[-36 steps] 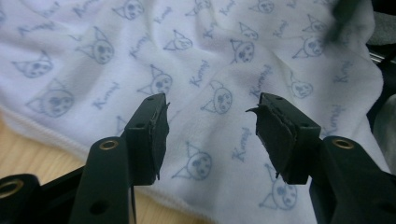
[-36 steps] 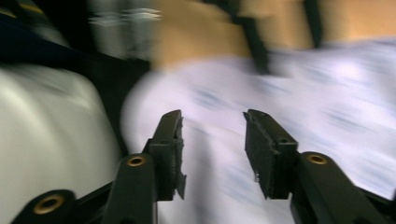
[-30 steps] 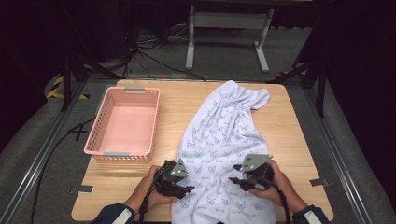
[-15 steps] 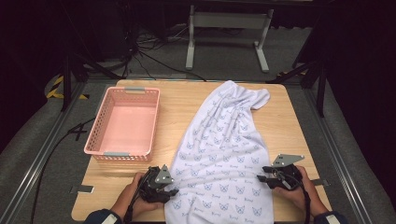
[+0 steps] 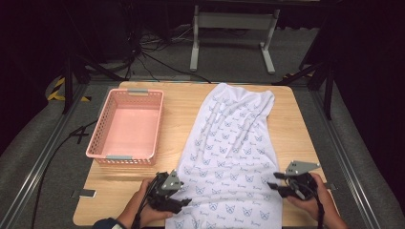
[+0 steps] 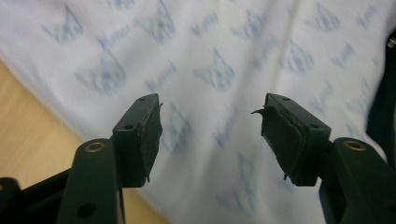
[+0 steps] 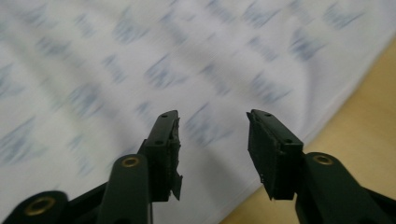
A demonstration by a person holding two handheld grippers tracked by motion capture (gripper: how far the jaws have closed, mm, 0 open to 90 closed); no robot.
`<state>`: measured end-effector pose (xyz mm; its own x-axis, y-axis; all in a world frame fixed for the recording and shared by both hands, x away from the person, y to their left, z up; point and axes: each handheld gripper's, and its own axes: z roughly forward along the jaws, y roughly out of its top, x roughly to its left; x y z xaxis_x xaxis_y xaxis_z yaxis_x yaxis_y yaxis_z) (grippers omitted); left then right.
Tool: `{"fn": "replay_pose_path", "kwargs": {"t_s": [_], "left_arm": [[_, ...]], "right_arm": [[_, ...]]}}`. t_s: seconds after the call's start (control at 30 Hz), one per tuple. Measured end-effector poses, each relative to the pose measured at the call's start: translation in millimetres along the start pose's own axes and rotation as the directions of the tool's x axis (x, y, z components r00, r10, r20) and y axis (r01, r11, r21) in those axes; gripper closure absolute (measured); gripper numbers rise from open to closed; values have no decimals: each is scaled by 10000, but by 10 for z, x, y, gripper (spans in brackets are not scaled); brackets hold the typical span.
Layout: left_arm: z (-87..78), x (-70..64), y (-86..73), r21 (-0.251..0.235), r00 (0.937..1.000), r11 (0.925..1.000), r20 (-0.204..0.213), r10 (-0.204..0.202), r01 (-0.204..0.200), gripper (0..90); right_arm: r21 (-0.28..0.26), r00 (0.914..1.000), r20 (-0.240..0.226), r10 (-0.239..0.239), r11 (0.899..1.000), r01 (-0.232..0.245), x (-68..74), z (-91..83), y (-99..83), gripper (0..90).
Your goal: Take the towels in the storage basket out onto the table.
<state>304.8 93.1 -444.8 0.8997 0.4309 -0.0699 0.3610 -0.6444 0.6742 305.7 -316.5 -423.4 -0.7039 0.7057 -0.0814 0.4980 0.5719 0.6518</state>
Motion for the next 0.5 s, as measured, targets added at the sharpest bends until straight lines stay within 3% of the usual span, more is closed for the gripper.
{"fn": "replay_pose_path", "kwargs": {"t_s": [0.07, 0.1, 0.13, 0.17, 0.2, 0.23, 0.3, 0.33, 0.37, 0.43, 0.5], "left_arm": [[154, 71, 162, -8, 9998, 9999, -148, 109, -109, 367], [154, 71, 162, -8, 9998, 9999, -148, 109, -109, 343], [220, 104, 230, 123, 9984, 9991, -376, 416, -412, 343], [296, 144, 296, 219, 9976, 9992, -588, 357, -345, 332], [345, 188, 337, 236, 9979, 9996, -623, 148, -134, 330], [382, 240, 368, 226, 9980, 9996, -597, 191, -178, 324], [442, 334, 379, 205, 9985, 9998, -552, -14, 25, 320], [466, 374, 366, 288, 9995, 9992, -181, -259, 264, 319], [496, 395, 344, 484, 9997, 9986, -140, -216, 223, 309], [489, 395, 318, 406, 9995, 9987, -77, -308, 311, 307], [480, 381, 319, 503, 9998, 9985, -70, -204, 207, 301]], "right_arm": [[-398, 9986, 522, 94, 9992, -73, -158, 141, 134, 522], [-398, 9986, 522, 94, 9992, -73, -158, 141, 134, 522], [-588, 9966, 812, 100, 9983, -53, -229, 222, 189, 518], [-737, 9946, 1005, 252, 9971, -178, -308, 303, 235, 541], [-831, 9921, 1127, 541, 9955, -449, -401, 402, 283, 541], [-892, 9902, 1228, 663, 9945, -555, -461, 470, 312, 561], [-888, 9884, 1101, 1050, 9915, -954, -548, 557, 338, 571], [-666, 9874, 1143, 1099, 9925, -1028, -594, 617, 340, 581], [-558, 9856, 1270, 1119, 9929, -1055, -616, 645, 324, 591], [-292, 9861, 1090, 1254, 9920, -1229, -653, 683, 251, 595], [-369, 9855, 1020, 1353, 9905, -1321, -660, 661, 219, 596]]}}
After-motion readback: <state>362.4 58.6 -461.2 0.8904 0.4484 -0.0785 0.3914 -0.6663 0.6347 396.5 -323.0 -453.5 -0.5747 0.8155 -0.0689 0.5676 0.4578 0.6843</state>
